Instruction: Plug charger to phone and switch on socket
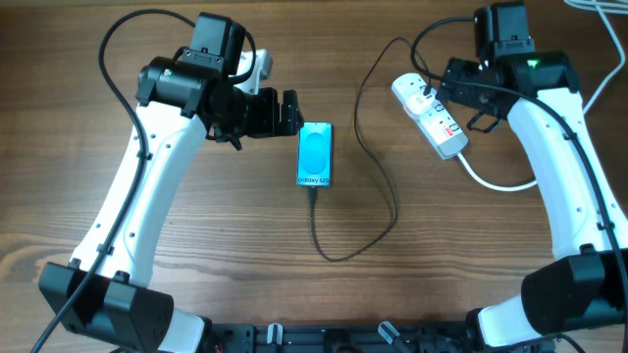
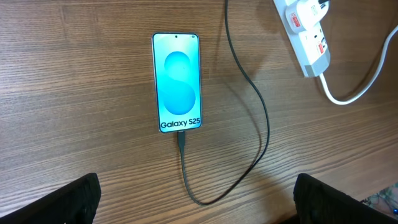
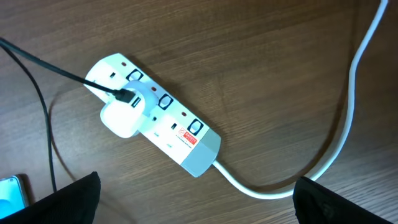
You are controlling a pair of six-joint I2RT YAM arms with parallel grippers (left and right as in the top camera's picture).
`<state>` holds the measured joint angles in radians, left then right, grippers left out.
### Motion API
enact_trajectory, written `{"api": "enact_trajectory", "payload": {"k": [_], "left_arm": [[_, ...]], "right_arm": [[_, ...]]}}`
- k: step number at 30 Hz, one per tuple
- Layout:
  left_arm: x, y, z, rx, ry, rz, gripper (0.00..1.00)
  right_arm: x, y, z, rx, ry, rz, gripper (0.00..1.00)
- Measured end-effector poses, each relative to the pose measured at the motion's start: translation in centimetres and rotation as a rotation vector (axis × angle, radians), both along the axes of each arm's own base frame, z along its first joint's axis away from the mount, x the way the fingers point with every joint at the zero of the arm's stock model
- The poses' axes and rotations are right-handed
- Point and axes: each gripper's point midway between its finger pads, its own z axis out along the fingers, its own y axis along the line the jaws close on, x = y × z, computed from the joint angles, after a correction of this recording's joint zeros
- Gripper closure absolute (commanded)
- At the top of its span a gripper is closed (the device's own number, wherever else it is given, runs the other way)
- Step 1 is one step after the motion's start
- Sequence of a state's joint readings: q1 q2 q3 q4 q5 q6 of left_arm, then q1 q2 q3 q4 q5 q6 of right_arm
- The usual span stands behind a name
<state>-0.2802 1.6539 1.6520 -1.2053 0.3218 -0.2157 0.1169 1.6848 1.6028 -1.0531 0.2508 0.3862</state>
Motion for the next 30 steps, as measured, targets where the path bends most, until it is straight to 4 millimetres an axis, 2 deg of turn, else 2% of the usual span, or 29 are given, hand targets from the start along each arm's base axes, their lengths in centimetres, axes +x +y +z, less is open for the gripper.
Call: {"api": "enact_trajectory", "payload": {"k": [6,8,11,13,17,25,27,30], "left_arm": [[0.0,0.0,0.0,0.0,0.0,0.0,0.0],[0.0,0.0,0.0,0.0,0.0,0.0,0.0],[0.0,0.0,0.0,0.001,0.001,0.0,0.0],[0.0,0.0,0.0,0.002,0.0,0.001,0.0],[0.0,0.1,0.0,0.003,0.0,0.001,0.0],[0.0,0.1,0.0,0.003,0.0,0.001,0.0],[0.0,0.1,0.0,0.003,0.0,0.001,0.0],[0.0,0.1,0.0,0.003,0.0,0.001,0.0]], "right_arm": [[0.5,0.1,0.3,-0.018,-0.015,0.041,0.0],[1.3,0.0,0.6,-0.019,-0.049,0.044,0.0],[1.8,-1.5,0.1,-0.018,-0.046,0.011,0.0],[2.0,-3.2,-1.8,-0.022,0.002,-0.03,0.0],[2.5,-5.2,-5.1,-0.02,0.078,-0.075,0.0],[4.0,-3.9,-13.6,0.073,0.221,-0.026,0.0],[4.1,-3.9,-15.0,0.082,0.24,-0.037,0.0],[4.4,-3.6,-15.5,0.103,0.234,-0.049,0.0]]}}
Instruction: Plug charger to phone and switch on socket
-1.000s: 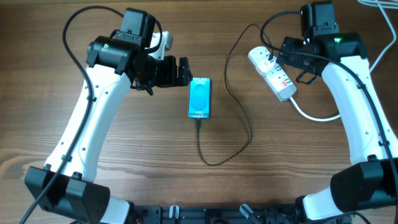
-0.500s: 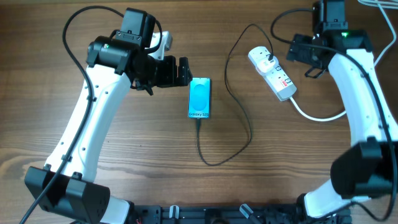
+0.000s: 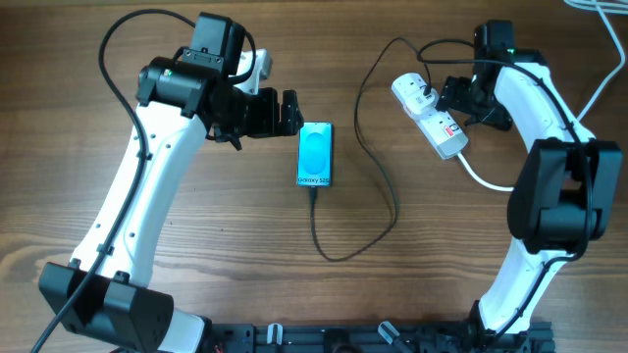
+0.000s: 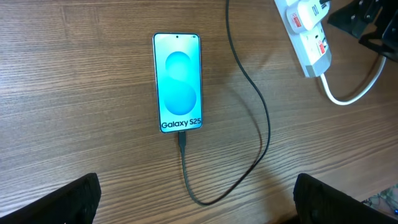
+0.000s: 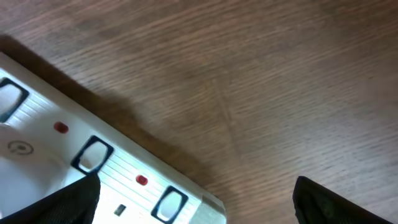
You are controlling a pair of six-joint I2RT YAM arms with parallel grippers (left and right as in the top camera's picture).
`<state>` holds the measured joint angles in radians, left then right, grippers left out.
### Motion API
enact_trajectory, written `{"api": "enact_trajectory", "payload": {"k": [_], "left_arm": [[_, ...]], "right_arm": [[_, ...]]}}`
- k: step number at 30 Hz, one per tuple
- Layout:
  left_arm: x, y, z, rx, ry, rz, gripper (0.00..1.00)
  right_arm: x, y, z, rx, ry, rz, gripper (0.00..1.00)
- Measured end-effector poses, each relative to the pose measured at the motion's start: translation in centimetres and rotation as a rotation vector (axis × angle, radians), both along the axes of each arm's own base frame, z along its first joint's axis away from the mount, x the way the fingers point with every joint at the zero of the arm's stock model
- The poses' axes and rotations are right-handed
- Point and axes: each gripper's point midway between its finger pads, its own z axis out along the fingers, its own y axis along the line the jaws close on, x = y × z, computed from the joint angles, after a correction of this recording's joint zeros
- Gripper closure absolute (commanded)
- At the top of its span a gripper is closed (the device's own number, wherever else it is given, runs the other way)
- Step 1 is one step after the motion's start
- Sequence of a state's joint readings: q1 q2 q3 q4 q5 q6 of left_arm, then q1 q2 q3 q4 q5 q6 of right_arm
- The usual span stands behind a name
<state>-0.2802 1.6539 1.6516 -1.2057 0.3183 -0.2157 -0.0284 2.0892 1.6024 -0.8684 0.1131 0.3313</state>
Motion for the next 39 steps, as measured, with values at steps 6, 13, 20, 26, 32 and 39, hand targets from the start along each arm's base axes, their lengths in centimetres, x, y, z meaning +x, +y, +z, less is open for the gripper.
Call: {"api": "enact_trajectory", "payload": {"k": [6,13,20,26,32,39], "left_arm": [[0.0,0.0,0.0,0.0,0.0,0.0,0.0],[0.0,0.0,0.0,0.0,0.0,0.0,0.0],[0.0,0.0,0.0,0.0,0.0,0.0,0.0],[0.0,0.0,0.0,0.0,0.0,0.0,0.0],[0.0,0.0,0.0,0.0,0.0,0.0,0.0],[0.0,0.0,0.0,0.0,0.0,0.0,0.0]], "right_arm": [[1.1,0.4,0.2,0.034,-0.05,-0.016,0.0],[1.3,-0.1,0.2,0.038,-0.058,-0.029,0.0],[1.2,-0.8,0.1,0.054,-0.056,-0.051,0.0],[0.8,0.0,-2.3,0.097,-0.004,-0.037,0.0],[0.5,0.2,-2.3,0.118,0.008,-0.027,0.0],[0.3,0.5,-2.4,0.14,0.019,0.007,0.0]]}}
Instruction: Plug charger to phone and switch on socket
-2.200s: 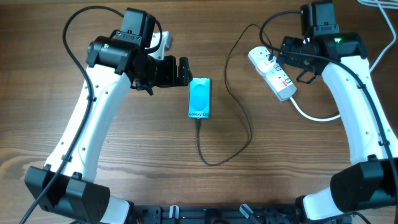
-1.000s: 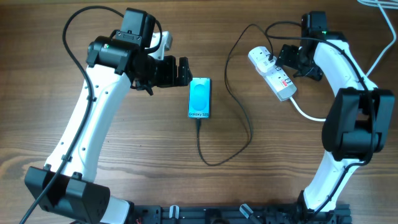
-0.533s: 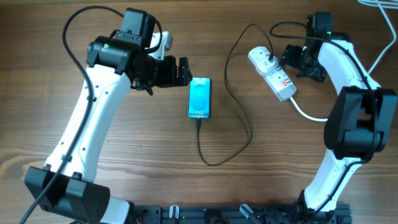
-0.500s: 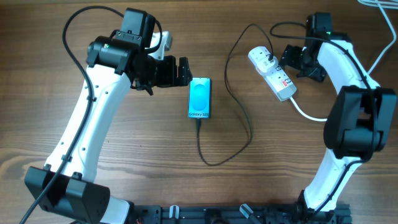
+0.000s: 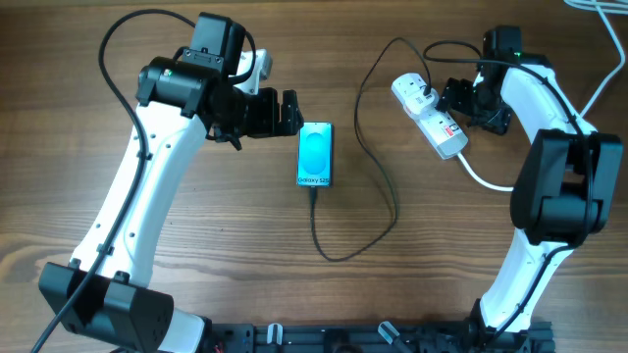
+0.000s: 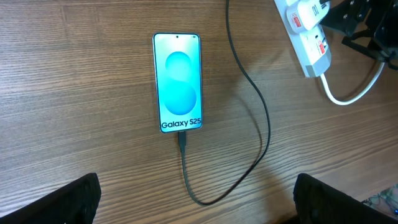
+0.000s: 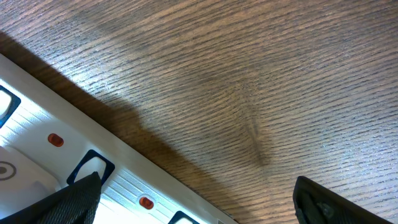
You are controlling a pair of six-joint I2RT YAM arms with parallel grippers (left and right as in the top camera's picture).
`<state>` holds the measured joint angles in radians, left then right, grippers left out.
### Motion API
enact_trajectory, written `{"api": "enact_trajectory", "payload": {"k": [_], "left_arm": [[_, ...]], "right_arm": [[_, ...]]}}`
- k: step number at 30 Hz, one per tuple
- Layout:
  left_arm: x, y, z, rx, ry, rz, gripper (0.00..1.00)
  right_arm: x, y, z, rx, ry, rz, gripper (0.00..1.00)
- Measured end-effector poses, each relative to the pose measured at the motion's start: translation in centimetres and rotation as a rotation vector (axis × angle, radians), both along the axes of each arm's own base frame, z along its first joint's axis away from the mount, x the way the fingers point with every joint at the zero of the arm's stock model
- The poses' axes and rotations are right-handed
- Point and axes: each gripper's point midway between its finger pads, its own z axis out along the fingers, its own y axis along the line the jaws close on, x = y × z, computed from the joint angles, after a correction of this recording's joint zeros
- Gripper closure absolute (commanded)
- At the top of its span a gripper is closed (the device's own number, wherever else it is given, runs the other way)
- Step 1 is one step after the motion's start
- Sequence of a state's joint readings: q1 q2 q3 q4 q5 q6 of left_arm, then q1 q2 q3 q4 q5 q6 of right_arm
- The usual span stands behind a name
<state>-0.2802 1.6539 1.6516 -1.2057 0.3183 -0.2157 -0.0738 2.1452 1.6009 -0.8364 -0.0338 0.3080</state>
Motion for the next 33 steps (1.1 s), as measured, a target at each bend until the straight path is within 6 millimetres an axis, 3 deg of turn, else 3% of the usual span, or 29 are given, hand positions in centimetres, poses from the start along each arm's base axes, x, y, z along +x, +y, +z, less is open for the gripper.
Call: {"api": "enact_trajectory", "payload": {"k": [9,33], "left_arm": [[0.0,0.0,0.0,0.0,0.0,0.0,0.0],[0.0,0.0,0.0,0.0,0.0,0.0,0.0]], "right_arm": [[0.8,-0.3,0.2,-0.001,-0.033,-0.096,0.0],[1.0,0.2,-0.5,0.04,-0.031,-0.066,0.0]]}}
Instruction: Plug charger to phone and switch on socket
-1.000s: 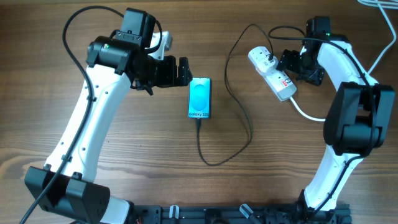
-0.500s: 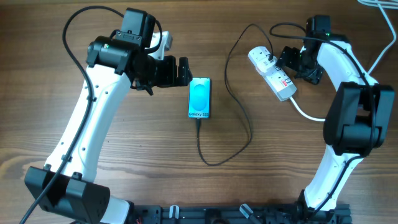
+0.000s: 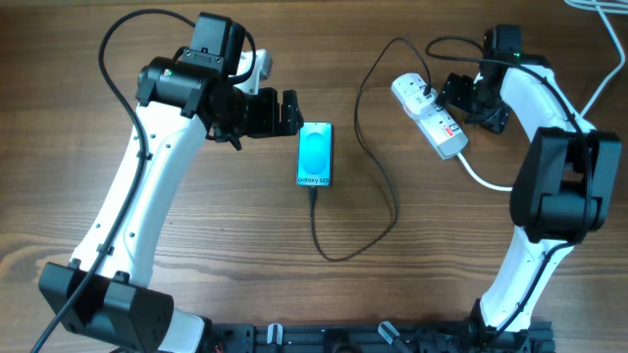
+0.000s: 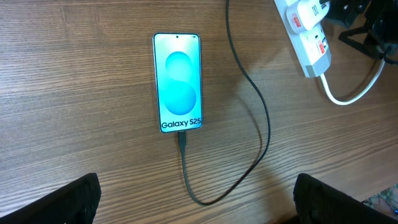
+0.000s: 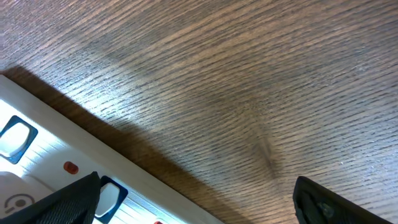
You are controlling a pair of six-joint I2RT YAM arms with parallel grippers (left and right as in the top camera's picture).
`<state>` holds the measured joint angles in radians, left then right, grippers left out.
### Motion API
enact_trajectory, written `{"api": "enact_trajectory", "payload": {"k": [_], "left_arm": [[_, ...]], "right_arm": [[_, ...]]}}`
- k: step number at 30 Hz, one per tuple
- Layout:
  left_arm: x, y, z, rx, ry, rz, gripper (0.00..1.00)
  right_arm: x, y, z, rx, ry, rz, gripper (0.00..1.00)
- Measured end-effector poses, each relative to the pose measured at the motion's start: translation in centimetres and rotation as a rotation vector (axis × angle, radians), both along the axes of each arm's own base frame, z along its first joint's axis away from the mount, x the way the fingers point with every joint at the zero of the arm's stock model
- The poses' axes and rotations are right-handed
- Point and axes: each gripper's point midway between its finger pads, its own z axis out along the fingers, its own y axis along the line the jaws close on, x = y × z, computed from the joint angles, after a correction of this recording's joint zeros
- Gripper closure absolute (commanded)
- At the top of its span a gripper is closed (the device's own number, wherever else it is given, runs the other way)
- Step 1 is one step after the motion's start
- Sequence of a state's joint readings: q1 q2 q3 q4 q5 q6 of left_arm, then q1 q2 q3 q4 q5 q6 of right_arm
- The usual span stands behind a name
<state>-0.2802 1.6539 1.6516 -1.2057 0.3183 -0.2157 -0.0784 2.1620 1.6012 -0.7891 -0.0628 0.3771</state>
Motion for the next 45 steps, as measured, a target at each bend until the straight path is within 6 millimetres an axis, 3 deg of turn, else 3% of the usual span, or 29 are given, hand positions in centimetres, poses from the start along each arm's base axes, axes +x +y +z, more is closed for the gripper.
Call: {"api": "enact_trajectory", "payload": {"k": [19,26,28,33,37,39,40,45], "left_arm": [[0.0,0.0,0.0,0.0,0.0,0.0,0.0],[0.0,0.0,0.0,0.0,0.0,0.0,0.0],[0.0,0.0,0.0,0.0,0.0,0.0,0.0],[0.0,0.0,0.0,0.0,0.0,0.0,0.0],[0.0,0.0,0.0,0.0,0.0,0.0,0.0],[0.0,0.0,0.0,0.0,0.0,0.0,0.0],[0.0,0.0,0.0,0.0,0.0,0.0,0.0],[0.0,0.0,0.0,0.001,0.002,0.0,0.0]], "right_arm": [[-1.0,0.6,-0.1,0.05,0.043,0.033,0.0],[-3.7,1.6,0.6,0.091,0.132,0.065,0.0],[-4.2,1.6,2.4,0.089,0.116,0.065,0.0],[-7.1,2.0,13.8,0.068,-0.051,0.081,0.0],[-10.5,3.8,20.2,0.043,-0.204,0.155,0.0],[-12.4,4.7,21.6,0.042,-0.254,0.185,0.0],[-14.7,5.4,21.9,0.043,-0.271,0.207,0.0],[-21.1,6.9,22.0,0.061,-0.323,0.263,0.0]]}}
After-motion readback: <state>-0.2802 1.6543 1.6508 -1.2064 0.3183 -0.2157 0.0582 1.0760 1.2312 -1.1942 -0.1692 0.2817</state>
